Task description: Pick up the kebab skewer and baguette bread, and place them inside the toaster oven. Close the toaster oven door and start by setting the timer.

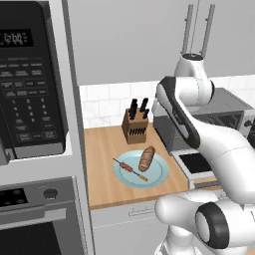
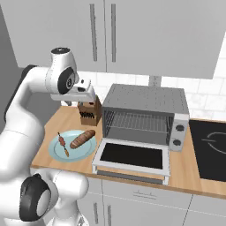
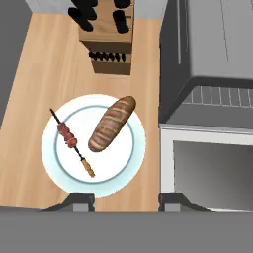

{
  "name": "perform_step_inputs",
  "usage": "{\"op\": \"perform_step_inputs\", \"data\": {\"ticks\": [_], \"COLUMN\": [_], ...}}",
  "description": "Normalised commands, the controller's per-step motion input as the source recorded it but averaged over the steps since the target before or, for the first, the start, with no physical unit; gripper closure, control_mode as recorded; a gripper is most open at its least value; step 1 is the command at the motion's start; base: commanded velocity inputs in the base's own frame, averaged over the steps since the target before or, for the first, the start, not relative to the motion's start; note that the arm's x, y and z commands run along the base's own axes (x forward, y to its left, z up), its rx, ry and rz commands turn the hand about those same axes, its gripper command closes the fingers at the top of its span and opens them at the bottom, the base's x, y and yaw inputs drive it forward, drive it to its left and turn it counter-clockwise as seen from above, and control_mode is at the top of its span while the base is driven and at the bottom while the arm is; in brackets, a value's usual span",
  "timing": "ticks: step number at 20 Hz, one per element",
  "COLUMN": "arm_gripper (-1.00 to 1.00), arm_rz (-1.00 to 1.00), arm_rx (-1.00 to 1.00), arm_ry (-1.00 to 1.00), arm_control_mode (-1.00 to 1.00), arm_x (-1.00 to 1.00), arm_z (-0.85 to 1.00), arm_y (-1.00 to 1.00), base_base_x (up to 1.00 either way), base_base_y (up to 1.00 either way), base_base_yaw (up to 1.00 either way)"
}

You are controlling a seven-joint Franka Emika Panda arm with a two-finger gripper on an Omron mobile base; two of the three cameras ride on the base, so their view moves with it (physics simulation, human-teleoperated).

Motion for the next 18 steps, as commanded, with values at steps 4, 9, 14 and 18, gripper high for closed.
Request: {"op": "perform_step_inputs", "data": {"ticks": [4,9,14,18], "arm_gripper": [-1.00,-1.00,-1.00,-1.00], "arm_rz": [0.00,0.01,0.28,0.41], "arm_rx": [0.06,0.15,0.13,0.04], "arm_ry": [0.00,-0.04,-0.23,-0.49], "arm_control_mode": [-1.00,-1.00,-1.00,-1.00], "arm_x": [-0.23,-0.41,-0.02,0.00], "arm_z": [-0.11,-0.34,-0.17,-0.71], "arm_y": [-0.37,-0.92,-1.00,-0.49], "base_base_x": [0.00,0.00,0.00,0.00], "base_base_y": [0.00,0.00,0.00,0.00], "base_base_yaw": [0.00,0.00,0.00,0.00]}}
